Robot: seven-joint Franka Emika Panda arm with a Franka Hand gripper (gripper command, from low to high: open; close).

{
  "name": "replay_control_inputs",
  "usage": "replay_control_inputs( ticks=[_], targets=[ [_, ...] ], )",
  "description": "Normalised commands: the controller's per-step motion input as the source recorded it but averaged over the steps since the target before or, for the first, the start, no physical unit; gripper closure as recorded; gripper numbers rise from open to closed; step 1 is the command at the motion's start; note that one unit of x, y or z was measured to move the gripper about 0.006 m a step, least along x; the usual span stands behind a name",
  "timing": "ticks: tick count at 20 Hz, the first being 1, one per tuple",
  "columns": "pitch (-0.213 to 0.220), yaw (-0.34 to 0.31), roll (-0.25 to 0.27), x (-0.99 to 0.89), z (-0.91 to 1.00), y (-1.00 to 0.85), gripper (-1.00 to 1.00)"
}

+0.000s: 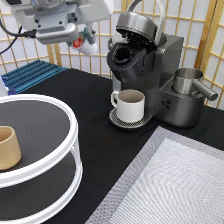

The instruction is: Make coffee

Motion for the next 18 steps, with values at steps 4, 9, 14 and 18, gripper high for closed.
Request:
replay_control_inputs(
  ticks=[4,9,14,18],
  targets=[
    [0.074,0.101,0.297,0.40,0.47,0.06,1.00],
    [0.102,0.075,0.259,0.67,0.54,0.11,1.00],
    [0.068,-0.009,0.149,0.65,0.10,0.00,1.00],
    [0.088,-0.087,0.017,0.50,-0.22,0.00,1.00]
  ],
)
